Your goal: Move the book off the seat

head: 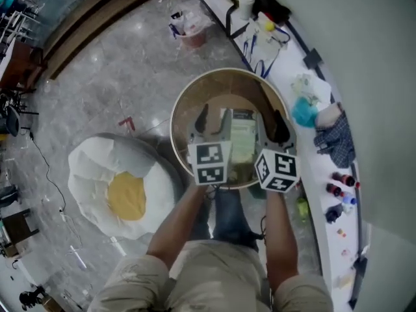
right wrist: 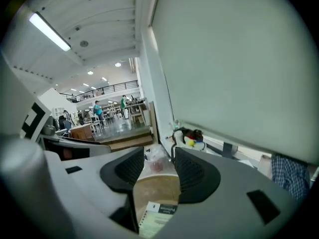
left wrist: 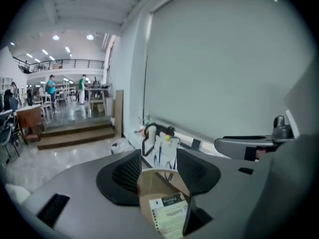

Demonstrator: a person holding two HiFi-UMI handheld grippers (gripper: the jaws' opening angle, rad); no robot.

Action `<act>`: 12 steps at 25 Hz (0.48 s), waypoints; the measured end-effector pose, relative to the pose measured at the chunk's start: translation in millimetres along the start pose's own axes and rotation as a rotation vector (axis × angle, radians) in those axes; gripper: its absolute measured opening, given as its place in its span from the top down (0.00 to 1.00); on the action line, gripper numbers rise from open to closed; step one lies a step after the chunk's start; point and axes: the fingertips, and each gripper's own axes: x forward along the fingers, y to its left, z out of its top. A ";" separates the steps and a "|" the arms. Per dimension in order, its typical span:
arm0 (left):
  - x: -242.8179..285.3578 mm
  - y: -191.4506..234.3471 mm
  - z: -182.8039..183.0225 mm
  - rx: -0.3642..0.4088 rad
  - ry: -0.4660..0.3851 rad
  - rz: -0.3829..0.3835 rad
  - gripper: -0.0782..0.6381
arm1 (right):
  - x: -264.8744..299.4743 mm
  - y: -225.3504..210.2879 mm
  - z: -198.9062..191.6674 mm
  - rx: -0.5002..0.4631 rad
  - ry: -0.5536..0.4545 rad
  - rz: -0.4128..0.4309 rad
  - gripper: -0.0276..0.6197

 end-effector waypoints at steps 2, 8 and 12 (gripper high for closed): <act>-27.8 1.0 47.3 0.042 -0.087 -0.012 0.57 | -20.5 14.2 43.9 -0.016 -0.074 0.001 0.65; -120.4 -8.1 171.9 0.101 -0.333 -0.058 0.57 | -89.1 49.9 158.7 -0.048 -0.205 0.006 0.65; -170.7 -13.5 199.1 0.102 -0.354 -0.140 0.58 | -131.9 84.5 193.5 -0.039 -0.195 0.031 0.65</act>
